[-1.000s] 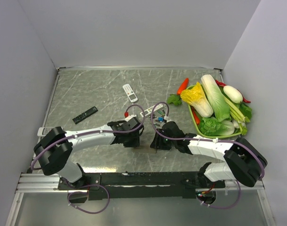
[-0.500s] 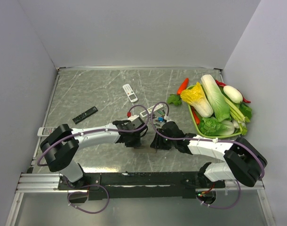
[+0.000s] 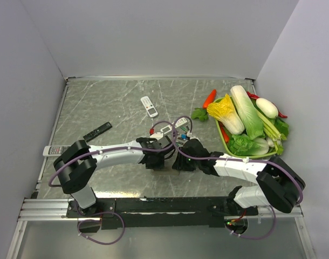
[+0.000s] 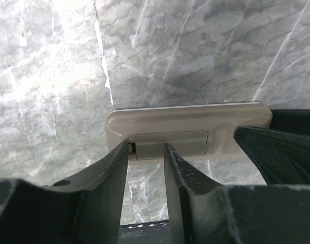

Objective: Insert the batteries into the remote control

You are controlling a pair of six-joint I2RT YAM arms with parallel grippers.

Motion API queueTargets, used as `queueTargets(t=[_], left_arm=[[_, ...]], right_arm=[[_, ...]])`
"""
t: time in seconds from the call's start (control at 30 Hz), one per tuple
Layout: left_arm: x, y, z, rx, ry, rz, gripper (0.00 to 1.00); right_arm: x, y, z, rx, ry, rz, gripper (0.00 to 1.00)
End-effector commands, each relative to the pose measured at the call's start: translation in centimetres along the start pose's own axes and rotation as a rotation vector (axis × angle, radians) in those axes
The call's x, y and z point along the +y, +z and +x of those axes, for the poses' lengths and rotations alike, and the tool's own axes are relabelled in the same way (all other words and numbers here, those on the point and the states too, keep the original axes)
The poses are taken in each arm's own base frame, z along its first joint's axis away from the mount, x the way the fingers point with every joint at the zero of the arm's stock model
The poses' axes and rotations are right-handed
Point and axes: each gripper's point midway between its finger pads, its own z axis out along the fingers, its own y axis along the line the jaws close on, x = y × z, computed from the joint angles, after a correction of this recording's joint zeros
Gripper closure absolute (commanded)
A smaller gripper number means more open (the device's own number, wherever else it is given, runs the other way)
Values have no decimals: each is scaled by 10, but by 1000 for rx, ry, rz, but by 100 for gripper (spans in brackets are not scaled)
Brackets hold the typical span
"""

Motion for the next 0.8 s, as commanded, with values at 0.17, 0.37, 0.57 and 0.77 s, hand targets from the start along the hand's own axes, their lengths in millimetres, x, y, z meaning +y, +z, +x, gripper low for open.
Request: queueTargets(t=[0.17,0.37,0.57,0.77], left_arm=[[-1,1,7,3,35,-85,58],[-17,13,22,63,43,-14,65],[-48,7,30,96,-18,190,79],[-74,-12,15,74,-123,391,87]], right_arm=[[8,3,1,1,-15,14,60],[14,7,5,24,3,-18,64],[20,17,20,93,28,-61,74],[20,19,25,110,45,-65,80]])
